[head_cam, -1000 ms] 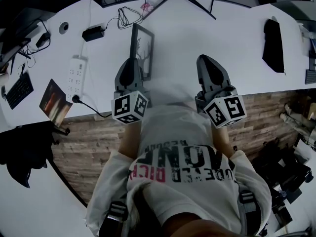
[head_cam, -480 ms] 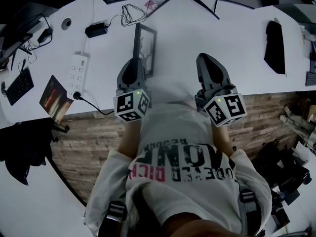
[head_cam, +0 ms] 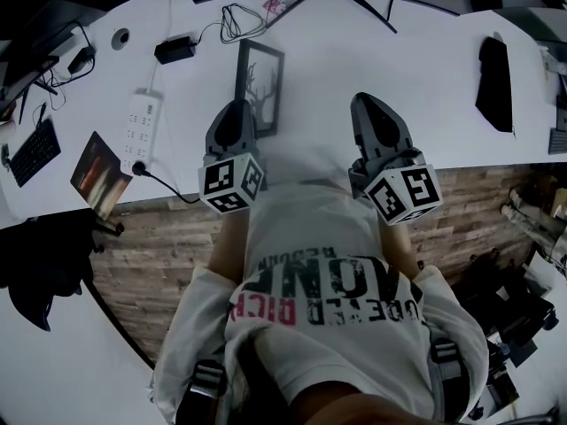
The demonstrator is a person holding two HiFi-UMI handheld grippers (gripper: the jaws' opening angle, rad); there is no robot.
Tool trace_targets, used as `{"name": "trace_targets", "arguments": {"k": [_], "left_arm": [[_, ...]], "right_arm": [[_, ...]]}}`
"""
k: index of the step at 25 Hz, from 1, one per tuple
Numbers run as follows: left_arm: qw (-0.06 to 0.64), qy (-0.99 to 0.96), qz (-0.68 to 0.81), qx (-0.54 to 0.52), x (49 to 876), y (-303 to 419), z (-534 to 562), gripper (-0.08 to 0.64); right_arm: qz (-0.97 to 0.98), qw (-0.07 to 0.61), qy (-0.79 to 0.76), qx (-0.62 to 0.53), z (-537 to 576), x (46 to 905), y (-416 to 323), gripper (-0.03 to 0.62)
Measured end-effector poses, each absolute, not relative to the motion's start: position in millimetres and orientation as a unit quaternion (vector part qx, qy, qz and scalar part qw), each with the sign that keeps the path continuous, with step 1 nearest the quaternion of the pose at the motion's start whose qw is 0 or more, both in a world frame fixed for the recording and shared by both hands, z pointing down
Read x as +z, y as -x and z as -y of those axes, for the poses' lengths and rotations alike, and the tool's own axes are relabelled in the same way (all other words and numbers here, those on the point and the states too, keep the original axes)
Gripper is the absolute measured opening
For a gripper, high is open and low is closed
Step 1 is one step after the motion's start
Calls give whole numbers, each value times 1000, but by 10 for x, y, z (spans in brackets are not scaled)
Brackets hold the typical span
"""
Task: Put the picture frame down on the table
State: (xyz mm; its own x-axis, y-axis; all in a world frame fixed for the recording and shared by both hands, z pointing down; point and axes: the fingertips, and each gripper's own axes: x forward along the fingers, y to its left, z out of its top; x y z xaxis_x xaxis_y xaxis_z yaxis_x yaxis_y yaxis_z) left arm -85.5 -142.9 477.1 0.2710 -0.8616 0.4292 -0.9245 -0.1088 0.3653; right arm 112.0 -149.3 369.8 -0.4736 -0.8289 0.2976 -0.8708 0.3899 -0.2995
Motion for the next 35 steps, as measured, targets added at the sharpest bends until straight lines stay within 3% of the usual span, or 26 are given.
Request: {"name": "trace_targets", "arguments": {"k": [35], "left_arm": [[395,-683,609,83,5567,1392,1144,100]], "right_arm": [[842,62,-493,210,1463,3715,-763,2]]}}
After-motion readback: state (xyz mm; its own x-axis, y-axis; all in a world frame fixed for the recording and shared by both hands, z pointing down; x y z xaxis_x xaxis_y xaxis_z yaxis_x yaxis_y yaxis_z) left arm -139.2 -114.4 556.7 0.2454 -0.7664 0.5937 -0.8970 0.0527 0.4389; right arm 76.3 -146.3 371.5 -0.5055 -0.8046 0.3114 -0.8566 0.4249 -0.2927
